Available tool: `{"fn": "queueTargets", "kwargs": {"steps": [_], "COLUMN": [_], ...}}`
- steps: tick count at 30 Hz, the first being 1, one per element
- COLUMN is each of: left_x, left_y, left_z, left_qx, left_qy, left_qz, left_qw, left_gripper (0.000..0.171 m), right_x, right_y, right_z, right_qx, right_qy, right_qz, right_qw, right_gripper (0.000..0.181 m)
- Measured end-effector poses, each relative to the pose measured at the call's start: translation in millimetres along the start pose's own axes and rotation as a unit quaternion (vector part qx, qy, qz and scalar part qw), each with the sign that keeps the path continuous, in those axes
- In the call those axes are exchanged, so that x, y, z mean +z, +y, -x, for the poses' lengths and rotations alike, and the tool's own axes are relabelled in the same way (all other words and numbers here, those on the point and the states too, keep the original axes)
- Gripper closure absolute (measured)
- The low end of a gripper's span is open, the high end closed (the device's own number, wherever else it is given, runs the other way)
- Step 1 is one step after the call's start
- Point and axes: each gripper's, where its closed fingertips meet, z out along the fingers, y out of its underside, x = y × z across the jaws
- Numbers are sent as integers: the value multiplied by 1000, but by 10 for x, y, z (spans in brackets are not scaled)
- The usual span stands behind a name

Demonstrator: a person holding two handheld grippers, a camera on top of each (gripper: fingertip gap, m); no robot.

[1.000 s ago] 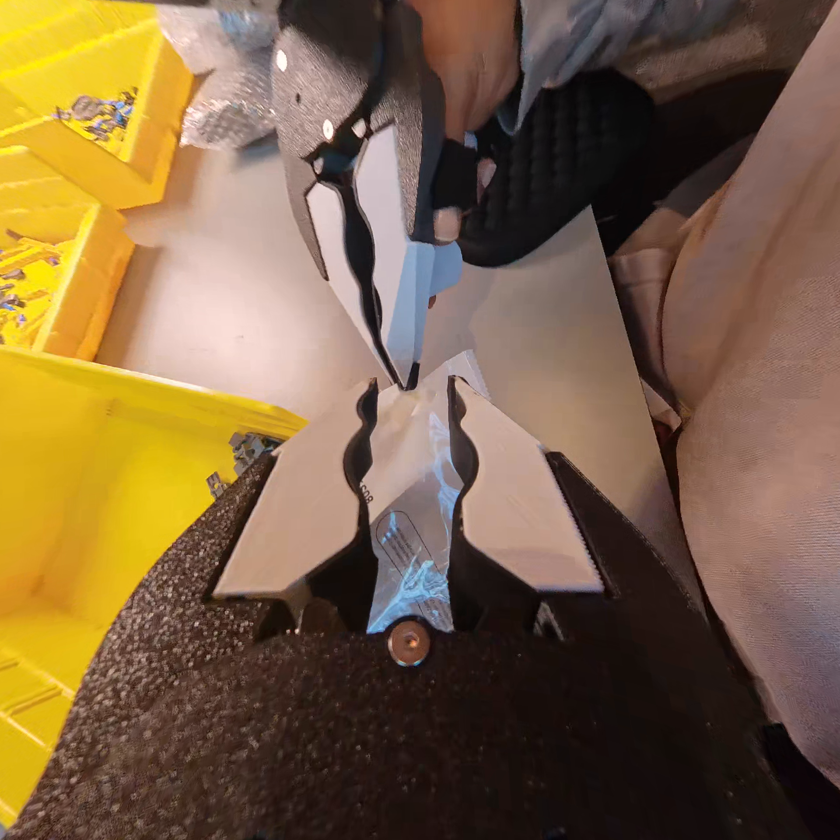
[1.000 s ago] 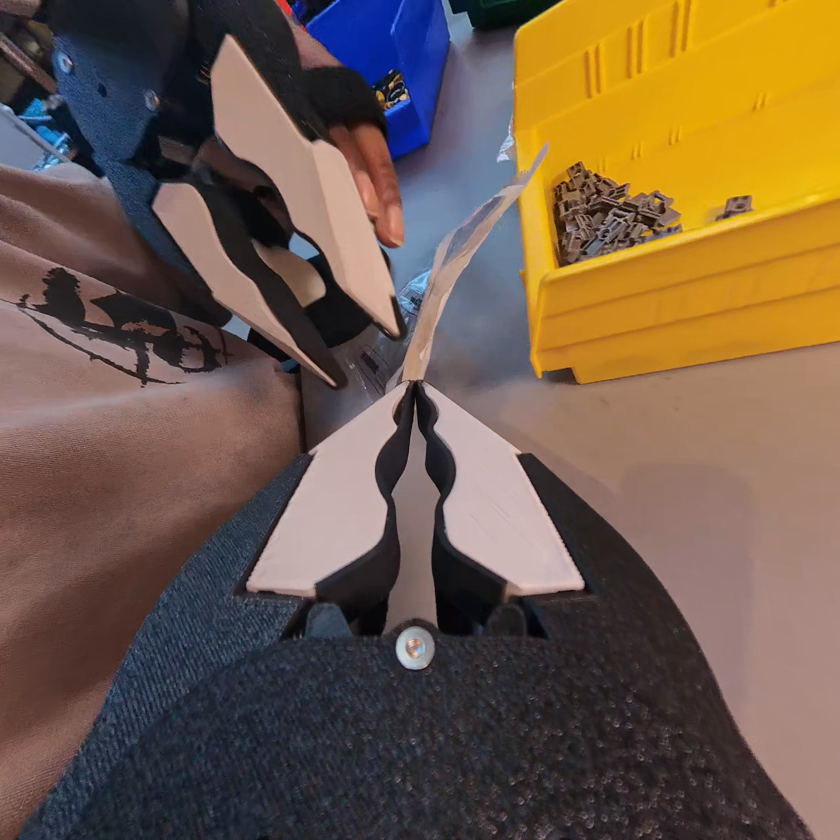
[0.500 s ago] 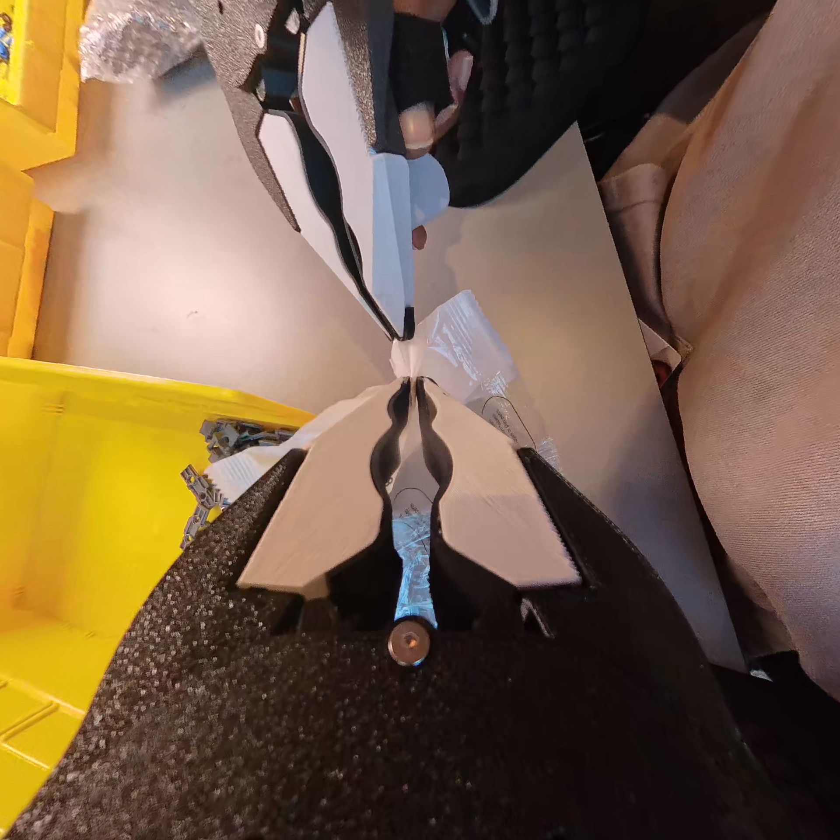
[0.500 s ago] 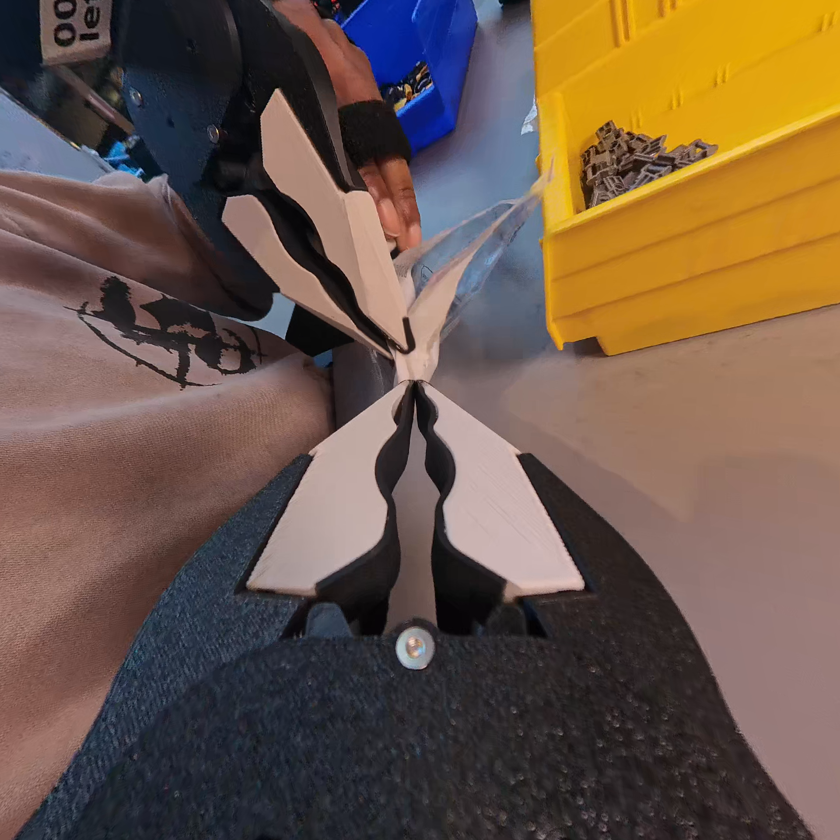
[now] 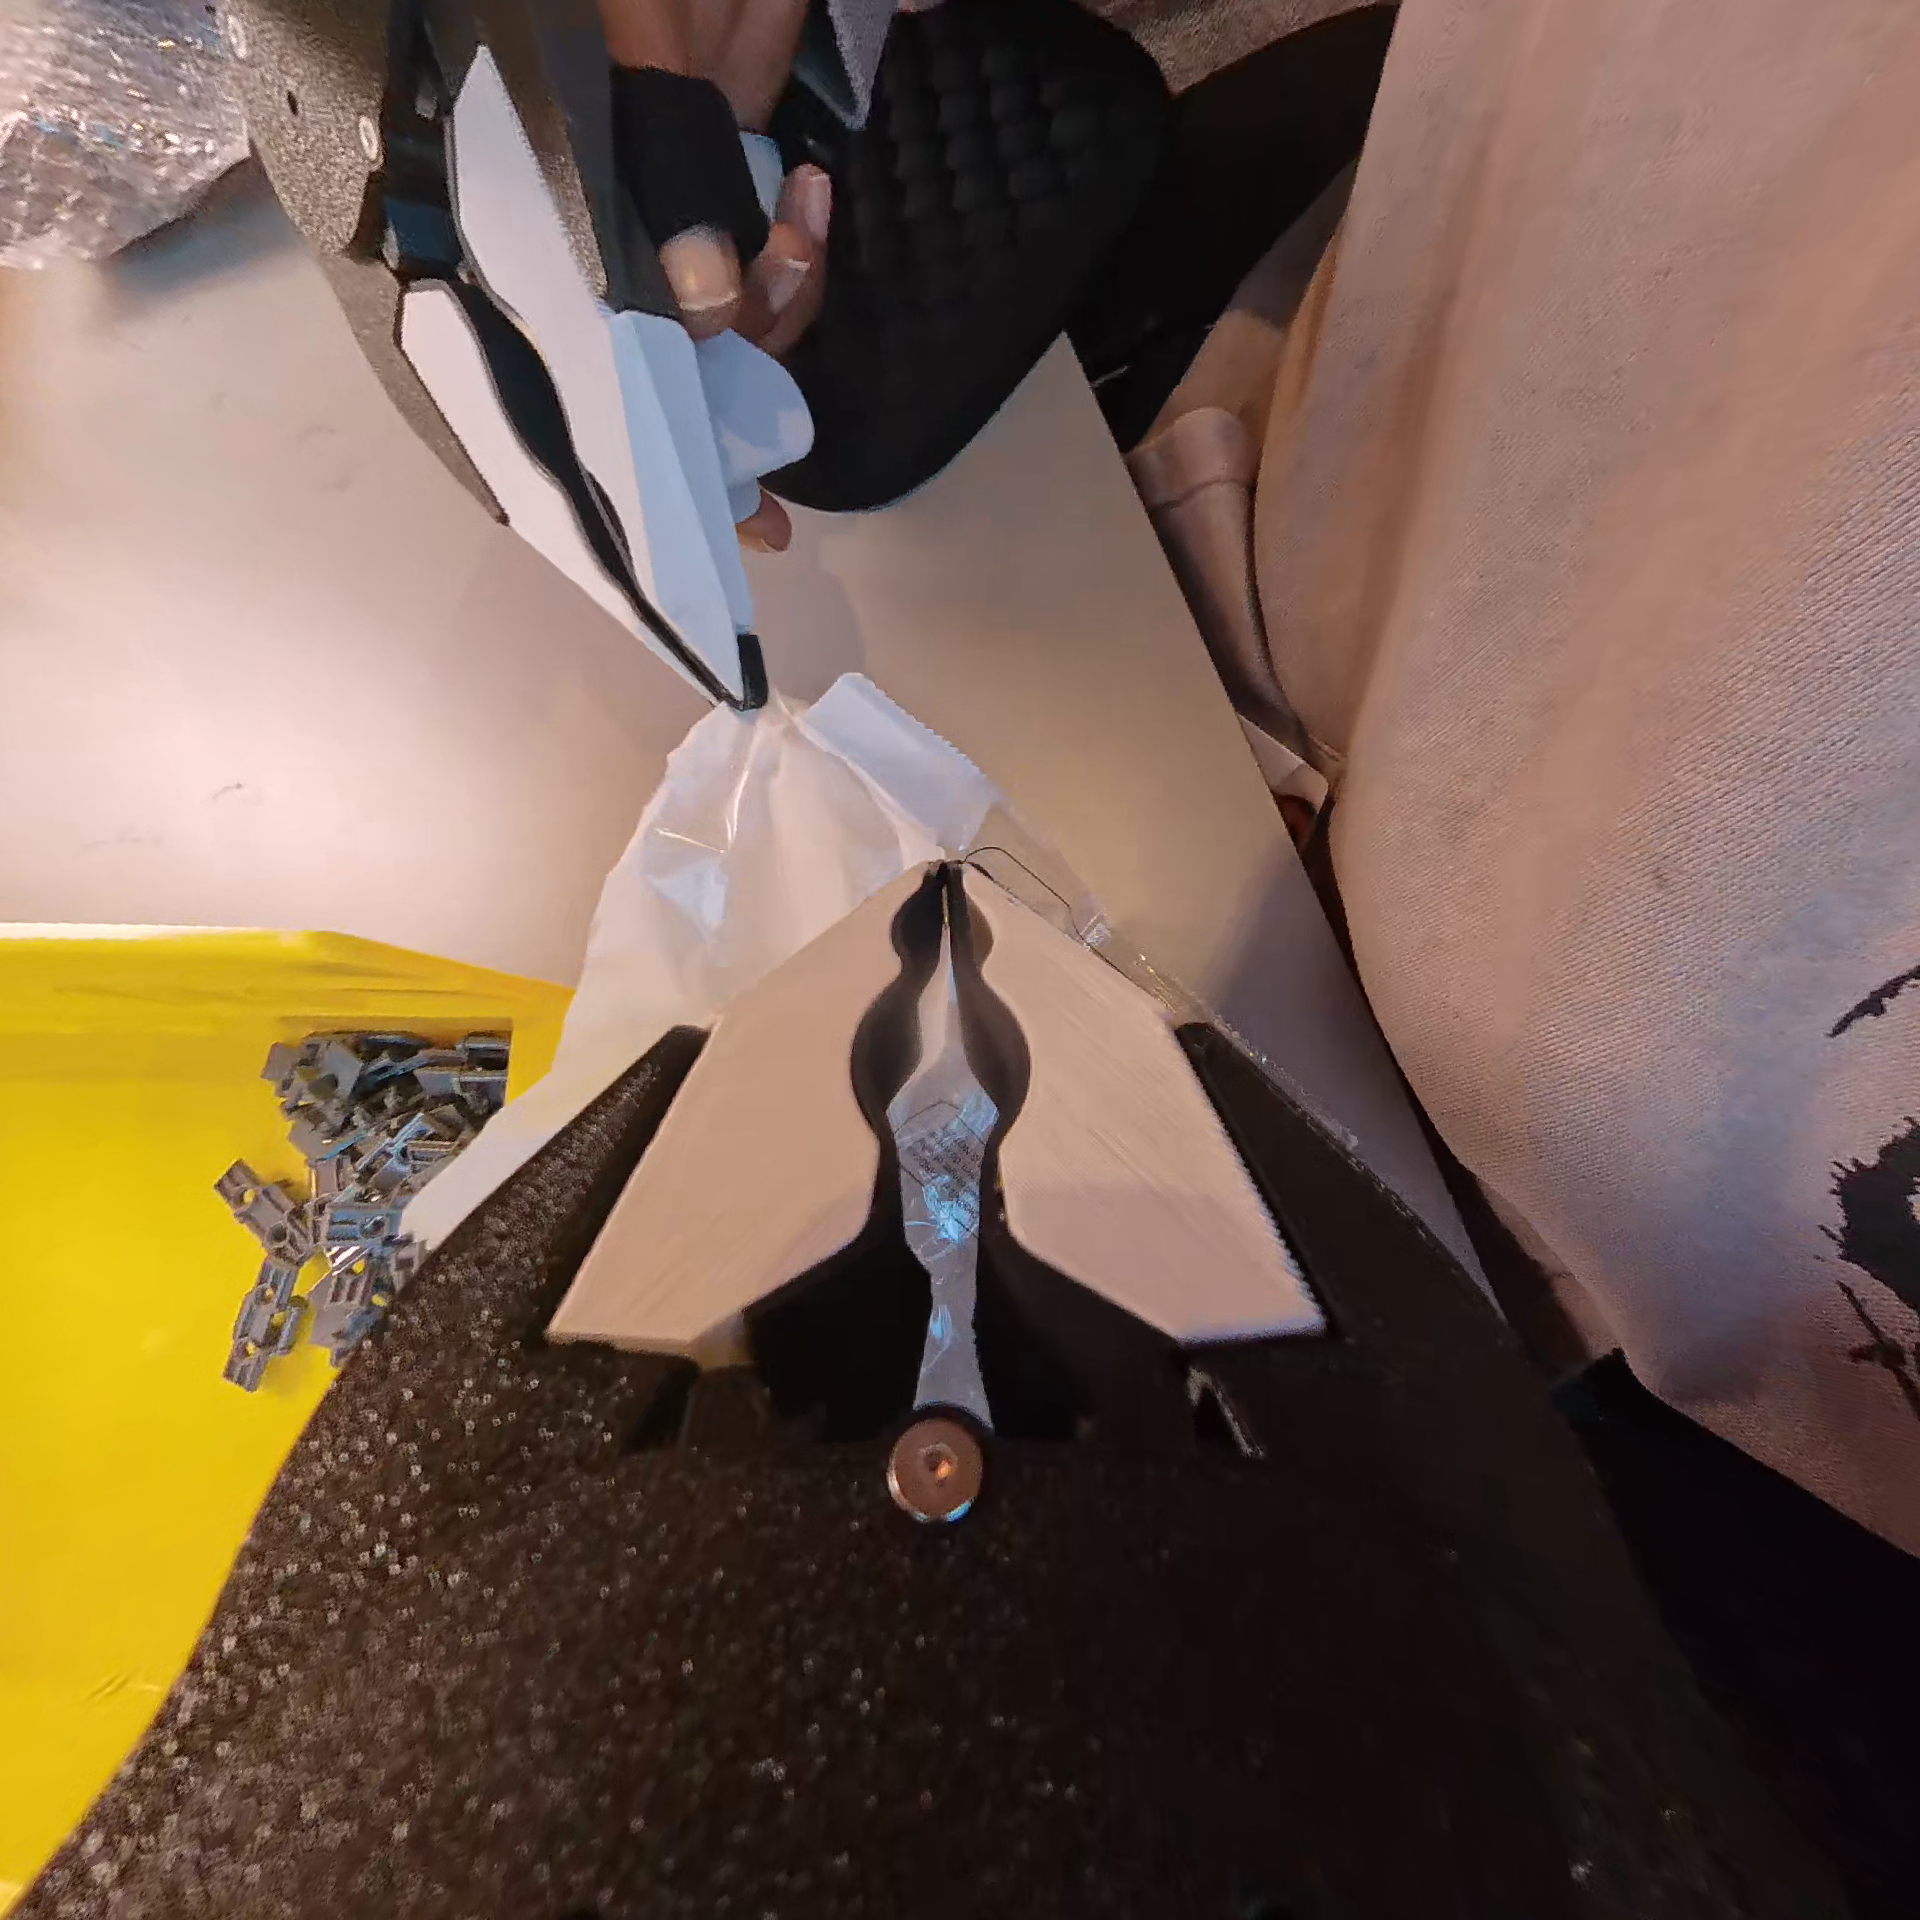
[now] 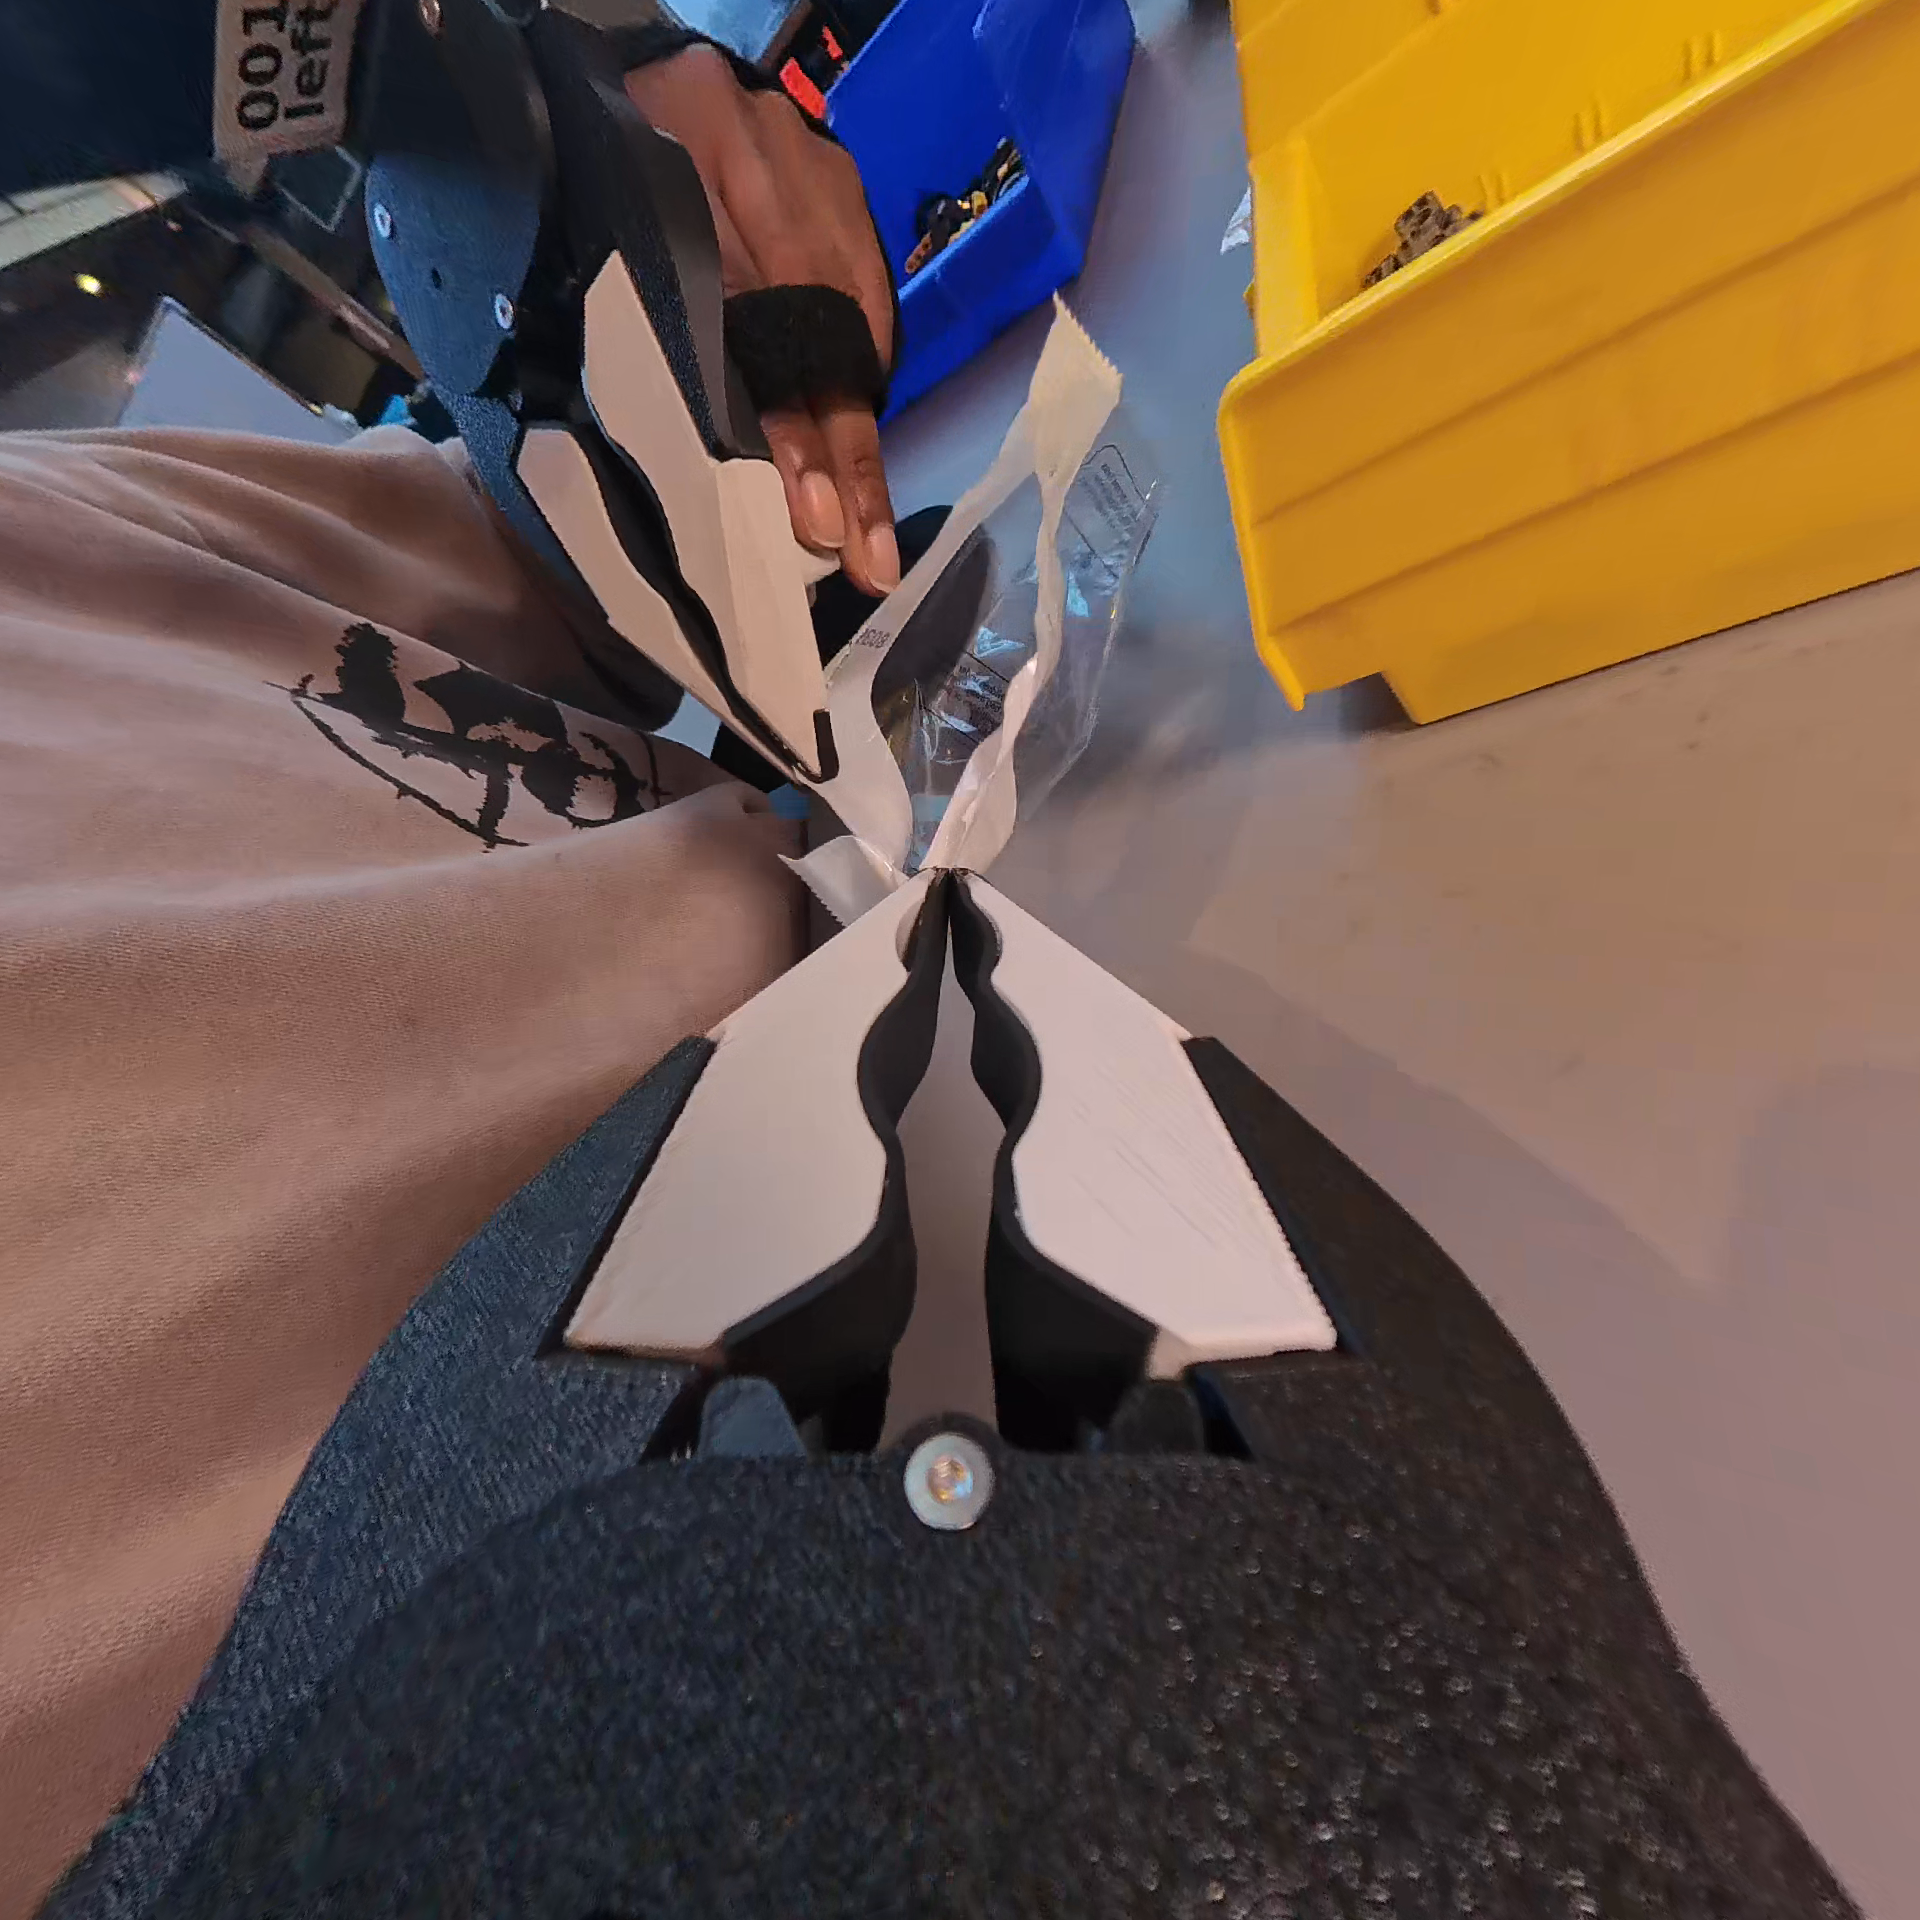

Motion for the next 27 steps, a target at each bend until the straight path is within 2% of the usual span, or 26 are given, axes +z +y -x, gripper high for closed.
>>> {"fn": "queueTargets", "kwargs": {"steps": [7,24,25,26,27], "left_x": [23,92,81,13,-5], "left_y": [-50,-97,-128,-238,-305], "left_z": [-227,-420,-486,-689,-755], "left_qx": [15,50,53,59,67], "left_qy": [57,75,92,145,144], "left_qz": [-16,-47,-58,-92,-102], "left_qw": [998,995,993,983,982], "left_gripper": [171,171,171,171,171], "right_x": [47,154,158,85,-15], "right_y": [83,223,238,248,187], "right_z": [61,-44,-65,-349,-426], "right_qx": [-32,-66,-67,-87,-67], "right_qy": [-11,17,21,104,110], "right_qz": [33,63,66,77,56], "right_qw": [999,996,995,988,990], "right_gripper": [181,181,181,181,181]}}
